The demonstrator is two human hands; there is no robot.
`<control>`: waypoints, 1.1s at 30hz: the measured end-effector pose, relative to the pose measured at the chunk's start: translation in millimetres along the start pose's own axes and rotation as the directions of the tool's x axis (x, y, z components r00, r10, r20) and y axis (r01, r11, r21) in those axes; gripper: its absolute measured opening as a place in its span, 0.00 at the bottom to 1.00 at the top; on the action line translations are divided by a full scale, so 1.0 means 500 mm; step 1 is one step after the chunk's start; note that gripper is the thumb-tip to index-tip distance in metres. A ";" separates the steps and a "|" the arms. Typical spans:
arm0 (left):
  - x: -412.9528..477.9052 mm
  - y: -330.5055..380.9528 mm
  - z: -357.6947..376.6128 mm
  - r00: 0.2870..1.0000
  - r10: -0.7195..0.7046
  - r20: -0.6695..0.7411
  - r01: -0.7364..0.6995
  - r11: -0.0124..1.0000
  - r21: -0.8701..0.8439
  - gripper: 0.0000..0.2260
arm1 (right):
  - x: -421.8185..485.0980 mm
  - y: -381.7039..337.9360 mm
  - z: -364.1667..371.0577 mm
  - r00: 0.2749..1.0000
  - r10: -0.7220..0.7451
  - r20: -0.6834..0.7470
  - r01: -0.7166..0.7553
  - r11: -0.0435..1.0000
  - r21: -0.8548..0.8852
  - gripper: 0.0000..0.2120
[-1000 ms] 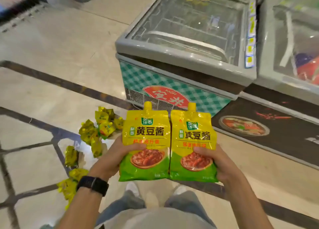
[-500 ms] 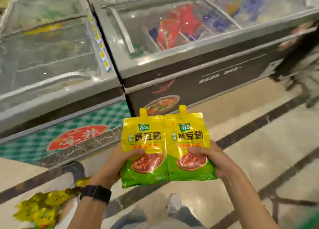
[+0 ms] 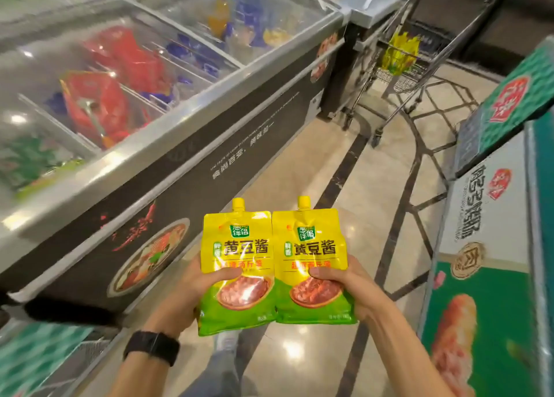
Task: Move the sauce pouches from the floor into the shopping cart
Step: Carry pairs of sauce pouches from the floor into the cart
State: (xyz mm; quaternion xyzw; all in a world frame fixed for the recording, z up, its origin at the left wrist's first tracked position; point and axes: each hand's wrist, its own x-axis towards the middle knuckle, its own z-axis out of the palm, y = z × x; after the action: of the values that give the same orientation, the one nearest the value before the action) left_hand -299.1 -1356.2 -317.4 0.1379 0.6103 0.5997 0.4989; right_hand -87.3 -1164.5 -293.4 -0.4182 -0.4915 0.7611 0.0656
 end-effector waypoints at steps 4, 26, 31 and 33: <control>0.183 0.080 0.027 0.996 -0.057 0.070 0.050 0.995 0.089 0.42 | 0.083 -0.057 -0.042 0.993 -0.029 -0.114 0.037 0.997 0.069 0.42; 1.040 0.411 0.619 0.907 -0.233 0.350 0.130 0.947 0.293 0.45 | 0.573 -0.500 -0.686 0.949 0.006 -0.315 0.112 0.928 0.355 0.49; 1.253 0.487 0.760 0.899 -0.214 0.382 0.084 0.941 0.329 0.46 | 0.712 -0.617 -0.843 0.930 0.020 -0.366 0.132 0.913 0.386 0.47; 1.353 0.512 0.820 0.884 -0.233 0.405 0.091 0.936 0.339 0.46 | 0.768 -0.664 -0.906 0.915 0.047 -0.401 0.133 0.903 0.409 0.44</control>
State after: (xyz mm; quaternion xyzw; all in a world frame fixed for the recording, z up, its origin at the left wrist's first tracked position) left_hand -405.5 -531.7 -305.6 0.2942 0.5780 0.4052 0.6444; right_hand -119.5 -485.3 -322.2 -0.5293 -0.2980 0.7463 0.2721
